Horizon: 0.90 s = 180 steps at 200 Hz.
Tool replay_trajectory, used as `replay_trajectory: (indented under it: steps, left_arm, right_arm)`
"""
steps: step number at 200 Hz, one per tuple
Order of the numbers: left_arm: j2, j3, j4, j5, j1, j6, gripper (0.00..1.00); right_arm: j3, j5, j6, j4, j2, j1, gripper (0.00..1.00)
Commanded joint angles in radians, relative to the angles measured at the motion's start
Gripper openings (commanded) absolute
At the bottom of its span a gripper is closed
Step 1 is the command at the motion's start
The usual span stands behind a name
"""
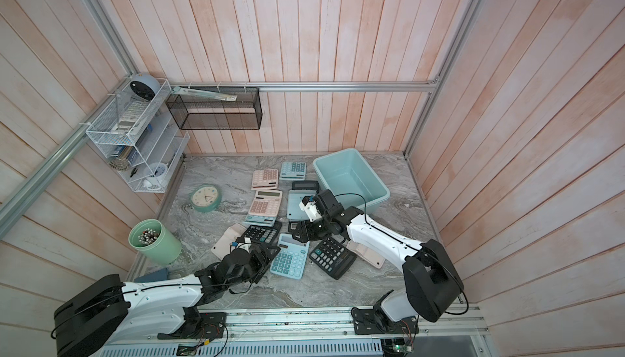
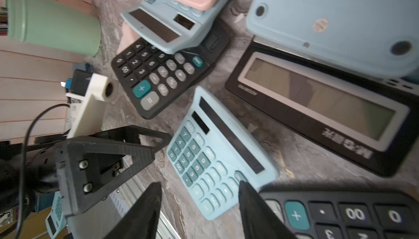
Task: Put the calculator in the storage box
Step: Pick up the calculator at the center of the board.
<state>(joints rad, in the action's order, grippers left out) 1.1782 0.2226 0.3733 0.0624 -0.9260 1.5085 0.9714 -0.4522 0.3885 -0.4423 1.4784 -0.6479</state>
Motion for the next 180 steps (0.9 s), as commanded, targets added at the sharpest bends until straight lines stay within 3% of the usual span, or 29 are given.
replay_trajectory:
  steps: [1,64,135,180]
  left_arm:
    - [0.017,0.029,0.011,0.017,-0.004,-0.004,0.98]
    - [-0.139,0.024,-0.237,0.092,-0.006,-0.022,0.98]
    - [-0.279,0.06,-0.439,0.165,-0.004,-0.069,0.99]
    - [-0.304,0.079,-0.489,0.18,0.001,-0.093,1.0]
  right_arm:
    - [0.056,0.045,-0.134,-0.103,0.069,0.026,0.61]
    - [0.128,0.009,-0.275,-0.162,0.218,0.015,0.58]
    - [0.163,-0.02,-0.299,-0.159,0.291,-0.021,0.51]
    - [0.189,-0.067,-0.322,-0.141,0.347,-0.022,0.54]
